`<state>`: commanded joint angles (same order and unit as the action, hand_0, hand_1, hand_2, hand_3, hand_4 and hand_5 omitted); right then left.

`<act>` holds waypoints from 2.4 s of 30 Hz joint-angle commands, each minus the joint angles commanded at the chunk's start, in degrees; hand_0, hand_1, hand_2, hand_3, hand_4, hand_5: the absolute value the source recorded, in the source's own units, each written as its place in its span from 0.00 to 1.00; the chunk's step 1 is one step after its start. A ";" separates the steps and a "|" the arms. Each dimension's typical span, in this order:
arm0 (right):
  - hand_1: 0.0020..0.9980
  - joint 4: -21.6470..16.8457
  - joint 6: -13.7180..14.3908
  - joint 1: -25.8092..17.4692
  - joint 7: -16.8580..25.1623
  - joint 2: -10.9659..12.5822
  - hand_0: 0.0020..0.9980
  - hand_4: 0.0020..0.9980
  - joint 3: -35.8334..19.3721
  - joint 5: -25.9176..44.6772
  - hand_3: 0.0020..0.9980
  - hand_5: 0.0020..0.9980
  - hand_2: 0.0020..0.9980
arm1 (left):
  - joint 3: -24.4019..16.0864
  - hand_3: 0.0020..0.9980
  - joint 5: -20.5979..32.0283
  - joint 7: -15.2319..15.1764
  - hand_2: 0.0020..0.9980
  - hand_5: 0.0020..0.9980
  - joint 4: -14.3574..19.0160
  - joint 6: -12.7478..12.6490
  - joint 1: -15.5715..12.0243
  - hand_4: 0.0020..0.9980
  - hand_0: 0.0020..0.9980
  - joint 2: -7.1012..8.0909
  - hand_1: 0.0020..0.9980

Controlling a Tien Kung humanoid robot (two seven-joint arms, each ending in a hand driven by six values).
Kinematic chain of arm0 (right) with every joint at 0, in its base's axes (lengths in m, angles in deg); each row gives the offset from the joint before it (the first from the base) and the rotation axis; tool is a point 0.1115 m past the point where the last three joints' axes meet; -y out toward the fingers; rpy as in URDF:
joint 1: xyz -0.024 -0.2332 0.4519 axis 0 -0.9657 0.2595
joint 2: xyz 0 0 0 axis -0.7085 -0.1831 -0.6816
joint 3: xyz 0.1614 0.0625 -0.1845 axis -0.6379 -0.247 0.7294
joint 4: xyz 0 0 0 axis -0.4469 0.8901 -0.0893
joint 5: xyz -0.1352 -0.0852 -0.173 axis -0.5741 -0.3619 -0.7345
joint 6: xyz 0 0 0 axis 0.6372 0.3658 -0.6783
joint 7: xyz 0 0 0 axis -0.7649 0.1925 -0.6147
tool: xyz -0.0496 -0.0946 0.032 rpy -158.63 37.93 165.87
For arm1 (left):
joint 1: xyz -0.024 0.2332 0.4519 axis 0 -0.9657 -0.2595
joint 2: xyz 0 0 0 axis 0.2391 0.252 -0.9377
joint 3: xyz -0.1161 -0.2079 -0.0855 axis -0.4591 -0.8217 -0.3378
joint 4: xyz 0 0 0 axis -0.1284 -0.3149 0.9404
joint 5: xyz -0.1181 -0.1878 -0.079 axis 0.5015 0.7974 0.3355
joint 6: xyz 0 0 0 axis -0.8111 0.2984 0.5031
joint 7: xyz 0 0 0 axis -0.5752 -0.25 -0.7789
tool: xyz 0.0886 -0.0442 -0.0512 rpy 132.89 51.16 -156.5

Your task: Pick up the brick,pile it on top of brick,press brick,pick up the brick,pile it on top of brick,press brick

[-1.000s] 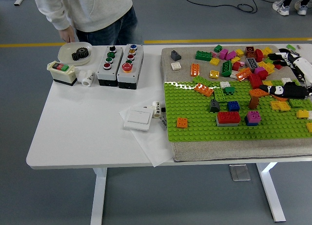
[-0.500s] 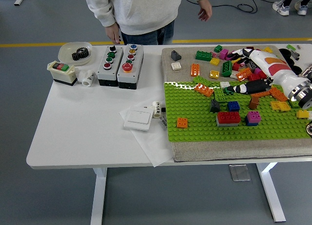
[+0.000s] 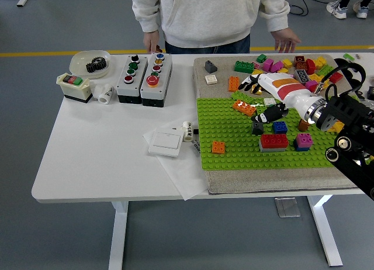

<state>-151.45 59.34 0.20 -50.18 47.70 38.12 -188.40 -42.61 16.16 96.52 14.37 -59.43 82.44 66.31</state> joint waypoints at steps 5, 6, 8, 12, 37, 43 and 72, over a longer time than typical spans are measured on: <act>0.54 3.99 0.12 1.94 -0.83 -1.60 0.57 0.95 3.27 -2.76 0.64 0.03 0.61 | 0.01 0.68 -0.07 0.08 0.78 0.65 0.06 -0.03 -0.06 0.77 0.76 0.14 0.78; 0.53 4.55 0.04 2.16 -1.02 -1.77 0.56 0.94 3.72 -3.17 0.63 0.00 0.59 | -0.01 0.68 -0.09 0.09 0.78 0.65 0.06 -0.04 -0.07 0.77 0.76 0.16 0.78; 0.53 6.34 -0.86 2.83 -1.25 -2.45 0.56 0.94 4.92 -4.65 0.63 0.00 0.59 | -0.14 0.68 -0.25 0.11 0.78 0.65 0.08 -0.09 -0.09 0.77 0.76 0.22 0.78; 0.51 8.79 -0.79 3.73 -1.63 -3.77 0.54 0.95 6.17 -5.94 0.62 0.01 0.58 | -0.08 0.68 -0.23 0.16 0.78 0.65 0.13 -0.14 -0.14 0.77 0.76 0.34 0.78; 0.52 14.41 -4.27 5.89 -6.80 -7.40 0.54 1.00 8.48 -6.61 0.65 0.13 0.58 | 0.44 0.68 0.16 0.28 0.78 0.64 0.27 -0.26 0.04 0.77 0.76 0.60 0.78; 0.52 15.45 -4.76 6.24 -7.32 -8.08 0.53 1.00 8.90 -5.92 0.64 0.17 0.58 | 0.51 0.68 0.27 0.27 0.78 0.64 0.29 -0.33 0.14 0.77 0.76 0.62 0.78; 0.45 20.16 -3.26 7.34 -8.06 -9.86 0.45 0.96 11.11 -7.50 0.55 0.12 0.49 | 1.28 0.68 1.10 0.15 0.78 0.64 0.40 -0.59 0.43 0.77 0.76 0.77 0.78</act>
<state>-131.29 56.08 7.54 -58.24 37.84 49.24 -195.90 -41.33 17.26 96.67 14.77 -60.02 82.87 67.08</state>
